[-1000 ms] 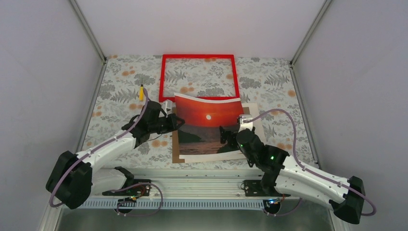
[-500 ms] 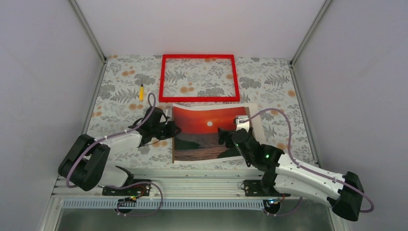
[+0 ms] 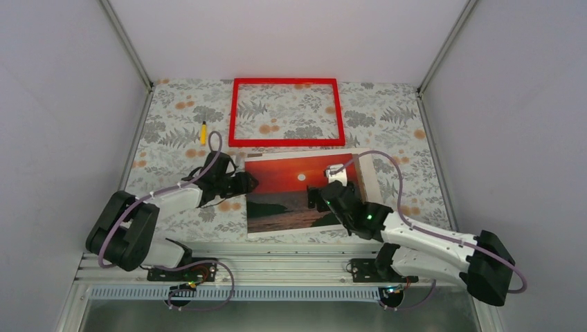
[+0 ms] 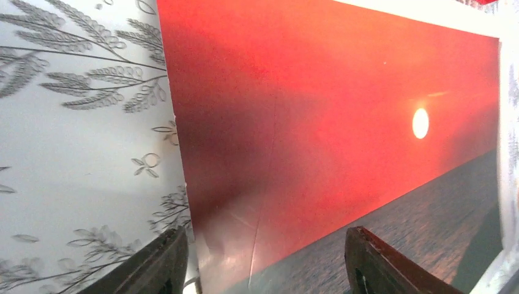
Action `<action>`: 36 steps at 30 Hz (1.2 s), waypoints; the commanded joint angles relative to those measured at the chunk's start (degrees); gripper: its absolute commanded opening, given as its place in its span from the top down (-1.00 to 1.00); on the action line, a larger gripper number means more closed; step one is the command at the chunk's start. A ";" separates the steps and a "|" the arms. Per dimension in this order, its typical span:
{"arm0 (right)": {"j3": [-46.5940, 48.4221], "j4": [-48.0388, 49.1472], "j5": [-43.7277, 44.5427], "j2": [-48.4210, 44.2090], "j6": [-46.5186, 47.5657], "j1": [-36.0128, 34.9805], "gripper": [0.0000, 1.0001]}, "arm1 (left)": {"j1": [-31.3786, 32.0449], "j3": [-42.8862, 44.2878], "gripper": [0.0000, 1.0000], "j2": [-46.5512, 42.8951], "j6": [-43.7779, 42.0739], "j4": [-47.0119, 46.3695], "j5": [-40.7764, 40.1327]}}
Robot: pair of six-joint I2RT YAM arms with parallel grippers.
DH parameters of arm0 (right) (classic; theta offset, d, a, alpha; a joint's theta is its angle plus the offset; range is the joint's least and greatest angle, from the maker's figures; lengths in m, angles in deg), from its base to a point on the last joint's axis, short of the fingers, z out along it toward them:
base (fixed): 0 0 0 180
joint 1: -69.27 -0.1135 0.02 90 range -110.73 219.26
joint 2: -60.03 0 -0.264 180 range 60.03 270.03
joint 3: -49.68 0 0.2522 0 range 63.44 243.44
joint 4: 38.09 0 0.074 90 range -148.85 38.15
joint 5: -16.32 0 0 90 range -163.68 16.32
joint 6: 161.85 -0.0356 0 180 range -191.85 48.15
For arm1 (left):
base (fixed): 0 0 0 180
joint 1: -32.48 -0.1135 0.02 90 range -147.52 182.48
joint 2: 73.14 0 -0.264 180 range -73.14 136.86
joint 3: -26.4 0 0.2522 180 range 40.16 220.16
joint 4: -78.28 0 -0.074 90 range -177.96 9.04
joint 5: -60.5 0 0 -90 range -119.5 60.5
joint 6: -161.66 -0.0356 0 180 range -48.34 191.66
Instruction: Take the photo out of the frame
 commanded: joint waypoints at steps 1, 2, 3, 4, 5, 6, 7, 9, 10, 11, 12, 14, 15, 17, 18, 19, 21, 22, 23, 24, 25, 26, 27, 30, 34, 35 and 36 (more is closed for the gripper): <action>4.75 3.35 -3.70 4.99 4.13 3.89 -1.00 | -1.03 1.66 -0.35 -4.19 -2.23 4.77 -5.79; 5.82 3.13 -4.43 6.33 4.64 5.12 -1.00 | -1.24 1.84 -0.41 -5.40 -2.69 6.20 -6.83; 6.72 2.99 -4.70 7.45 5.10 6.22 -1.00 | -1.62 2.05 -0.46 -6.93 -2.89 7.47 -8.26; 7.37 3.15 -5.21 8.40 5.77 7.75 -1.00 | -1.90 2.35 -0.53 -8.39 -3.19 8.98 -9.83; 7.87 3.49 -6.16 9.12 6.40 9.38 -1.00 | -2.23 2.66 -0.58 -10.07 -3.42 10.46 -11.35; 8.17 3.90 -7.82 9.61 7.00 11.61 -1.00 | -2.51 3.00 -0.64 -11.81 -3.62 12.11 -13.09; 8.44 4.34 -9.95 9.98 7.80 14.12 -1.00 | -2.82 3.38 -0.71 -14.21 -3.71 13.64 -14.81; 9.02 4.47 -13.49 10.33 8.68 18.74 -1.00 | -3.42 4.05 -0.78 -18.45 -4.05 16.68 -18.10; 9.42 3.93 -14.49 10.20 8.91 20.61 -1.00 | -3.54 4.55 -0.82 -20.61 -4.17 18.35 -20.14; 9.76 3.23 -15.51 9.69 9.02 22.51 -1.00 | -3.65 5.05 -0.89 -22.99 -4.20 20.04 -23.20; 10.00 2.50 -16.26 8.63 9.04 24.16 -1.00 | -3.70 5.61 -0.94 -25.29 -4.28 21.76 -25.54; 9.82 1.00 -17.30 5.09 8.84 27.21 -1.00 | -3.81 7.26 -1.00 -30.30 -4.60 25.54 -30.11; 9.64 0.16 -17.57 2.71 8.59 28.70 -1.00 | -3.80 8.11 -1.00 -33.11 -4.64 27.33 -32.13; 9.47 -2.16 -17.65 -2.39 8.31 31.86 -1.00 | -3.85 10.48 -1.00 -38.27 -4.53 31.24 -34.62; 9.57 -3.40 -17.30 -5.25 8.26 32.52 -1.00 | -3.84 12.08 -1.00 -40.73 -4.19 33.71 -35.25; 9.66 -4.67 -16.67 -9.27 8.25 32.77 -1.00 | -3.88 13.35 -1.00 -42.94 -4.20 35.16 -35.89; 10.16 -7.06 -15.55 -14.87 8.29 32.75 -1.00 | -3.78 15.35 -1.00 -46.91 -4.56 36.92 -36.79; 10.34 -8.12 -15.18 -17.67 8.41 32.82 -1.00 | -3.76 16.08 -1.00 -48.67 -5.07 37.45 -36.94; 10.31 -9.04 -14.84 -20.07 8.42 32.75 -1.00 | -3.76 16.57 -1.00 -50.34 -5.68 37.94 -37.15; 10.20 -9.77 -14.63 -22.28 8.43 32.75 -1.00 | -3.75 16.93 -1.00 -52.30 -6.36 38.34 -37.32; 9.93 -10.43 -14.30 -24.45 8.46 32.82 -1.00 | -3.75 17.11 -1.00 -53.69 -7.05 38.55 -37.61; 9.68 -11.02 -13.72 -26.10 8.32 32.75 -1.00 | -3.75 17.05 -1.00 -55.25 -7.69 38.73 -38.02; 9.37 -11.40 -13.27 -27.81 7.93 32.80 -1.00 | -3.77 16.83 -1.00 -56.73 -8.35 38.71 -38.50; 8.04 -10.32 -14.16 -31.51 7.47 32.79 -1.00 | -3.75 14.77 -1.00 -61.88 -9.68 37.65 -40.32; 6.72 -9.58 -14.23 -33.32 7.65 32.78 -1.00 | -3.75 11.68 -1.00 -68.88 -10.09 34.87 -39.98; 6.54 -9.56 -14.20 -33.30 7.65 32.76 -1.00 | -3.76 11.50 -1.00 -70.05 -9.98 34.74 -40.50; 6.45 -9.44 -14.23 -33.24 7.68 32.74 -1.00 | -3.76 11.49 -1.00 -71.08 -9.48 34.94 -41.22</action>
